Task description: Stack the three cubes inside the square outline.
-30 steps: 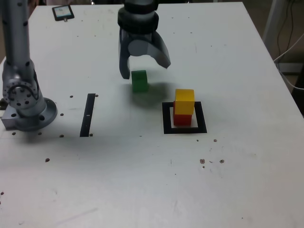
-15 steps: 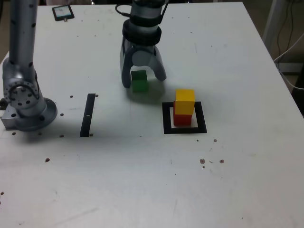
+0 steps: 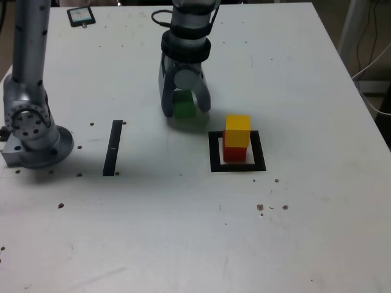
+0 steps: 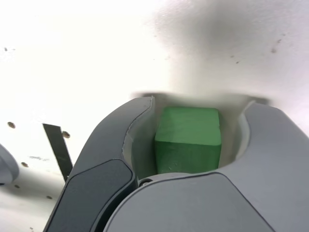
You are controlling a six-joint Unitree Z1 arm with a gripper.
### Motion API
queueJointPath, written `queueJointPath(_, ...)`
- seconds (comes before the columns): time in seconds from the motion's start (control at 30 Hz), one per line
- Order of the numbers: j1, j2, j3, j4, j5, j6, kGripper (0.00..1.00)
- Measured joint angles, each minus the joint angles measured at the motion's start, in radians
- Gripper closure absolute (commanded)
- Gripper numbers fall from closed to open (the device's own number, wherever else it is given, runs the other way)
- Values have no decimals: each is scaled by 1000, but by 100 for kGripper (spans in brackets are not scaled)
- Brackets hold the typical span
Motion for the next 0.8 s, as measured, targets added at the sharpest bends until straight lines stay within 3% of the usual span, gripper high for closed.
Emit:
queueJointPath(0.17,0,-22,5,5,0,-11,96)
queueJointPath(0.33,-20,-44,-32,58,-3,-15,97)
queueJointPath(0.53,-136,-156,-144,197,-24,-50,97)
queueJointPath(0.8,-290,-171,-347,362,-18,-126,97)
